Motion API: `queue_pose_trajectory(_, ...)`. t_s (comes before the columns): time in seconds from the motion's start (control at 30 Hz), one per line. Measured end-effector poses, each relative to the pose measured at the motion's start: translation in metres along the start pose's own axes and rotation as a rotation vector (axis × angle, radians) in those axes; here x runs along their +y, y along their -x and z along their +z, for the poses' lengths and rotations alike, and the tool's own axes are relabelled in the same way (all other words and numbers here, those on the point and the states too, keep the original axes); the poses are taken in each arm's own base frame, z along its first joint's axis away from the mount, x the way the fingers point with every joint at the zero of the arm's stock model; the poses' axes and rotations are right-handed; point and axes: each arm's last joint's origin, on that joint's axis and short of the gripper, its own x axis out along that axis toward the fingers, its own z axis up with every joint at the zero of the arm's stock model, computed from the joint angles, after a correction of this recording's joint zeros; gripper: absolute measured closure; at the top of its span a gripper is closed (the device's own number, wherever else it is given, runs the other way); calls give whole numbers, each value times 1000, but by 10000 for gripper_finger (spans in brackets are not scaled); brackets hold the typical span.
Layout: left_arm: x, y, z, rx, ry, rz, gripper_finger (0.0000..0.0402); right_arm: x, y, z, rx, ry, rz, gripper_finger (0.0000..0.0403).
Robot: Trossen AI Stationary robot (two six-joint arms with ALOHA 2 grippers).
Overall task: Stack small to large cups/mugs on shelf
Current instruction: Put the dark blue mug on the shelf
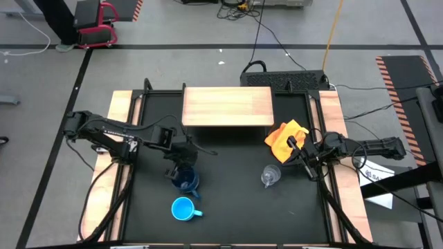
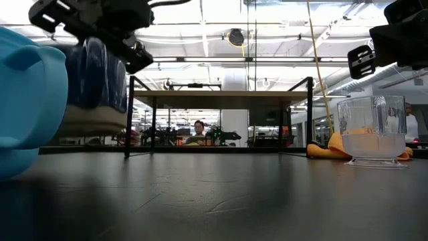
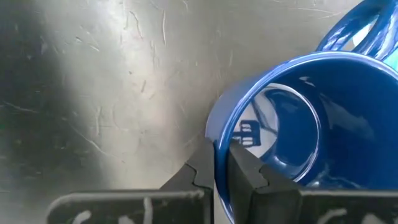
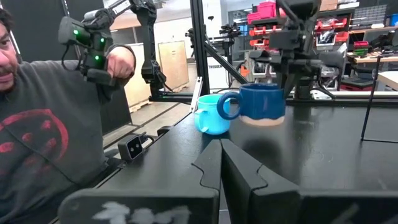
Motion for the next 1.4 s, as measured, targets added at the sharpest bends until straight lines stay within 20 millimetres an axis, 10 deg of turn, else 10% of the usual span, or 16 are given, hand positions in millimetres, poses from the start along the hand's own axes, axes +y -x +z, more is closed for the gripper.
queue_pose_trajectory(0.87, 48, 87, 19, -31, -11, 181, 385, 0, 0, -2, 17, -7, -2, 403)
queue_pose_trajectory(1.4, 57, 101, 18, -15, -25, 249, 385, 0, 0, -2, 17, -7, -2, 403)
